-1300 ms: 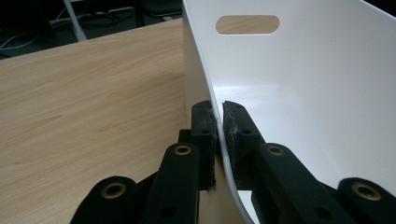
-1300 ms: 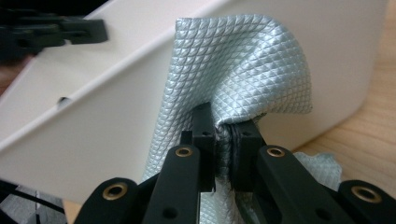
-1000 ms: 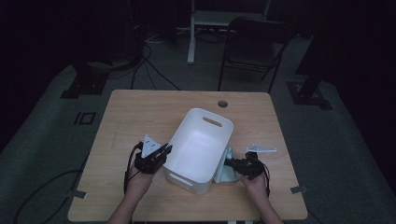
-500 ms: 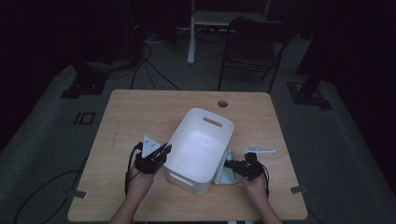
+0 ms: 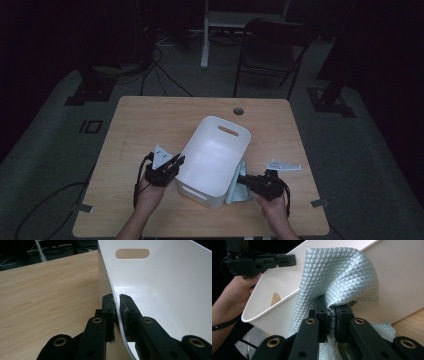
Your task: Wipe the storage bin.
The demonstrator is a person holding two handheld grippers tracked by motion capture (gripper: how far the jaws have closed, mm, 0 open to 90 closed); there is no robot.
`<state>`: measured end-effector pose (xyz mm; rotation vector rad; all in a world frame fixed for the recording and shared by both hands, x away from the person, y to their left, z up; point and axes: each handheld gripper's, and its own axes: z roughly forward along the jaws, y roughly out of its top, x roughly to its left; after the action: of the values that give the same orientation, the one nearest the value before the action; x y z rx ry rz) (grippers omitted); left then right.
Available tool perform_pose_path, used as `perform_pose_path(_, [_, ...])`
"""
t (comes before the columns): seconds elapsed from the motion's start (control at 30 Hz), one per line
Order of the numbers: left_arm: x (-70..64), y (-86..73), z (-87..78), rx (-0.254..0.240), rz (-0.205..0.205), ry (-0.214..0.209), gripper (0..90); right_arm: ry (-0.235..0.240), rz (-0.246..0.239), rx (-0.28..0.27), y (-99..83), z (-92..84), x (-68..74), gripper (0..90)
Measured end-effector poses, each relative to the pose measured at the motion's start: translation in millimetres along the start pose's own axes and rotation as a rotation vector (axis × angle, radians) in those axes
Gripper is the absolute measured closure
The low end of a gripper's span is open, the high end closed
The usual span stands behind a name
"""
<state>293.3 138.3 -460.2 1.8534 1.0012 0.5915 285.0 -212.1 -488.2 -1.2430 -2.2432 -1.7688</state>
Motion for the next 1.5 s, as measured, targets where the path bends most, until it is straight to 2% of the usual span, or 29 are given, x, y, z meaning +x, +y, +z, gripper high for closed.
perform_pose_path(0.17, [-1.0,0.1,0.4,0.000,-0.002,0.002,82.8,-0.020,0.001,0.009,-2.3,2.6,-4.5,83.5])
perform_pose_path(0.4, [-1.4,0.1,0.3,0.001,-0.003,0.008,82.7,-0.076,0.012,0.054,-9.6,10.9,-14.9,83.5])
perform_pose_path(0.63, [-2.5,0.2,0.8,-0.001,-0.014,0.034,82.4,-0.127,0.048,0.094,-16.8,21.8,-31.8,83.5])
perform_pose_path(0.73, [-4.0,0.3,0.6,0.001,-0.014,0.059,82.6,-0.126,0.081,0.096,-17.9,23.2,-35.6,83.5])
perform_pose_path(0.8, [-3.8,-0.1,0.7,-0.003,-0.022,0.059,82.8,-0.138,0.074,0.108,-16.8,21.9,-32.0,83.5])
perform_pose_path(0.83, [-4.0,-0.1,0.7,-0.004,-0.023,0.062,82.8,-0.129,0.076,0.104,-17.0,20.4,-30.0,83.5])
perform_pose_path(0.93, [-4.3,-0.4,0.5,-0.006,-0.026,0.066,82.9,-0.070,0.073,0.082,-17.4,12.9,-19.8,83.4])
perform_pose_path(1.0, [-4.5,-0.5,0.3,-0.006,-0.024,0.068,82.9,-0.035,0.047,0.065,-16.5,6.8,-7.4,83.4])
perform_pose_path(1.13, [-4.4,-0.6,0.4,-0.008,-0.027,0.067,82.9,0.046,0.009,-0.007,-14.3,-6.5,19.3,83.2])
perform_pose_path(1.17, [-4.4,-0.6,0.4,-0.008,-0.027,0.067,82.9,0.046,0.009,-0.007,-14.3,-6.5,19.3,83.2])
perform_pose_path(1.2, [-4.2,-0.4,0.5,-0.006,-0.026,0.059,82.9,0.046,-0.012,-0.015,-13.5,-8.0,25.1,83.2])
perform_pose_path(1.23, [-3.7,0.0,0.6,-0.003,-0.023,0.051,83.0,0.010,-0.048,-0.013,-13.0,-7.4,31.4,83.2])
perform_pose_path(1.33, [-2.3,0.0,0.8,-0.003,-0.019,0.026,82.9,0.015,-0.034,-0.015,-15.0,-2.4,28.2,83.4])
perform_pose_path(1.4, [-2.8,0.5,1.1,0.000,-0.013,0.022,82.9,0.008,-0.042,-0.008,-15.1,-0.6,25.8,83.5])
perform_pose_path(1.5, [-2.8,0.9,1.4,0.003,-0.007,0.020,82.8,-0.005,-0.025,-0.006,-17.5,1.9,20.3,83.5])
